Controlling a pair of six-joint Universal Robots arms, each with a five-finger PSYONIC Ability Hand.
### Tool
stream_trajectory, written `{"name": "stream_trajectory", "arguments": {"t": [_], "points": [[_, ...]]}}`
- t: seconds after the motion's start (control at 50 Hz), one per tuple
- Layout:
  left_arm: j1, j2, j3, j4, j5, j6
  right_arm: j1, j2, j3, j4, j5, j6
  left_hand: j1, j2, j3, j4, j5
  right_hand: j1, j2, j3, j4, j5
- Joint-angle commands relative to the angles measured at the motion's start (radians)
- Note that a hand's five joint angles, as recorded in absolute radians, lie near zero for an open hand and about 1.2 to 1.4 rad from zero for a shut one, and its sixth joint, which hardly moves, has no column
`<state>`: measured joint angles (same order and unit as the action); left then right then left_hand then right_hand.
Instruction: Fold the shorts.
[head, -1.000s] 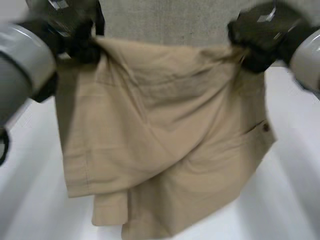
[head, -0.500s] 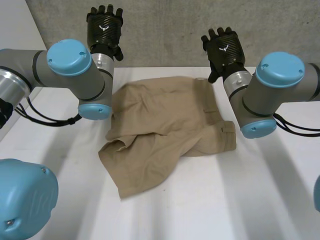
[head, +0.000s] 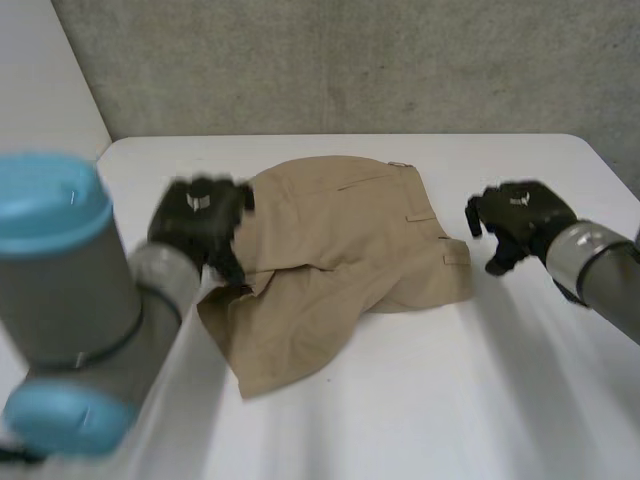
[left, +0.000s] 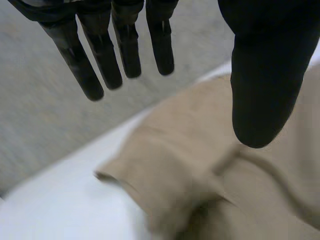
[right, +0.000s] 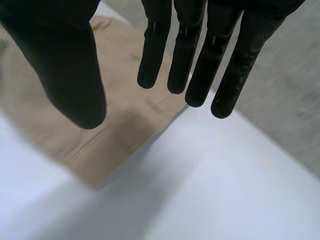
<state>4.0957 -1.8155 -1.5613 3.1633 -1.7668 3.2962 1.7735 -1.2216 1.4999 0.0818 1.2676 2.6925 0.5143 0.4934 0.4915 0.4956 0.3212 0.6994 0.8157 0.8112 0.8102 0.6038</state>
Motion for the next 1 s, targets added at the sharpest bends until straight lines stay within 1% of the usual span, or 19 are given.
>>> {"name": "stream_trajectory", "arguments": {"t": [0.02,0.04,0.1,0.12,0.2,0.24,0.3,0.4,0.48,0.54,0.7,0.8,0.84,0.94,1.0], "points": [[-0.106,0.048,-0.220,0.000,-0.006,-0.072,-0.032,0.016,0.068,0.044,-0.120,-0.006,0.154,0.175,0.177,0.173,0.173,0.308,0.191,0.196,0.197,0.229],[-0.133,0.039,-0.242,0.004,-0.008,-0.070,-0.032,0.026,0.068,0.041,-0.128,-0.005,0.154,0.175,0.177,0.173,0.173,0.296,0.180,0.184,0.185,0.217],[-0.167,-0.016,-0.259,0.023,-0.009,-0.073,-0.025,0.108,0.059,0.020,-0.134,-0.005,0.151,0.172,0.174,0.170,0.170,0.111,-0.005,0.000,0.001,0.033],[-0.169,-0.031,-0.260,0.030,-0.013,-0.075,-0.020,0.144,0.048,0.001,-0.134,-0.002,0.148,0.169,0.171,0.167,0.167,-0.014,-0.131,-0.126,-0.125,-0.093],[-0.167,-0.070,-0.260,0.058,-0.046,-0.076,-0.016,0.204,0.023,-0.066,-0.129,0.010,0.134,0.155,0.157,0.152,0.152,-0.206,-0.322,-0.318,-0.317,-0.285],[-0.166,-0.090,-0.260,0.069,-0.068,-0.070,-0.016,0.227,0.019,-0.097,-0.129,0.017,0.102,0.123,0.124,0.120,0.120,-0.206,-0.323,-0.318,-0.317,-0.285],[-0.164,-0.110,-0.258,0.081,-0.079,-0.069,-0.016,0.261,0.000,-0.146,-0.123,0.024,0.090,0.111,0.112,0.108,0.108,-0.195,-0.311,-0.306,-0.305,-0.274],[-0.161,-0.145,-0.258,0.115,-0.094,-0.066,-0.013,0.306,-0.053,-0.180,-0.099,0.056,0.046,0.067,0.068,0.064,0.064,-0.133,-0.249,-0.245,-0.244,-0.212],[-0.155,-0.146,-0.258,0.145,-0.124,-0.064,0.012,0.324,-0.088,-0.180,-0.082,0.067,0.040,0.061,0.063,0.058,0.058,-0.013,-0.129,-0.125,-0.124,-0.092],[-0.141,-0.154,-0.256,0.170,-0.141,-0.063,0.023,0.336,-0.107,-0.182,-0.080,0.069,0.040,0.061,0.063,0.058,0.058,0.005,-0.111,-0.107,-0.106,-0.074],[-0.133,-0.197,-0.238,0.198,-0.143,-0.056,0.053,0.384,-0.165,-0.183,-0.074,0.067,0.049,0.069,0.071,0.067,0.067,0.052,-0.064,-0.060,-0.059,-0.027],[-0.110,-0.215,-0.226,0.207,-0.145,-0.033,0.067,0.410,-0.194,-0.183,-0.044,0.064,0.075,0.096,0.098,0.094,0.093,0.105,-0.012,-0.007,-0.006,0.026],[-0.100,-0.220,-0.217,0.213,-0.145,-0.021,0.067,0.416,-0.201,-0.183,-0.033,0.063,0.119,0.140,0.141,0.137,0.137,0.169,0.053,0.057,0.058,0.090],[-0.077,-0.226,-0.209,0.237,-0.145,-0.015,0.067,0.422,-0.222,-0.194,-0.013,0.060,0.289,0.310,0.312,0.308,0.308,0.553,0.437,0.441,0.442,0.474],[-0.063,-0.229,-0.203,0.257,-0.145,-0.012,0.067,0.427,-0.230,-0.206,-0.010,0.059,0.351,0.371,0.373,0.369,0.369,0.696,0.580,0.585,0.586,0.617]]}}
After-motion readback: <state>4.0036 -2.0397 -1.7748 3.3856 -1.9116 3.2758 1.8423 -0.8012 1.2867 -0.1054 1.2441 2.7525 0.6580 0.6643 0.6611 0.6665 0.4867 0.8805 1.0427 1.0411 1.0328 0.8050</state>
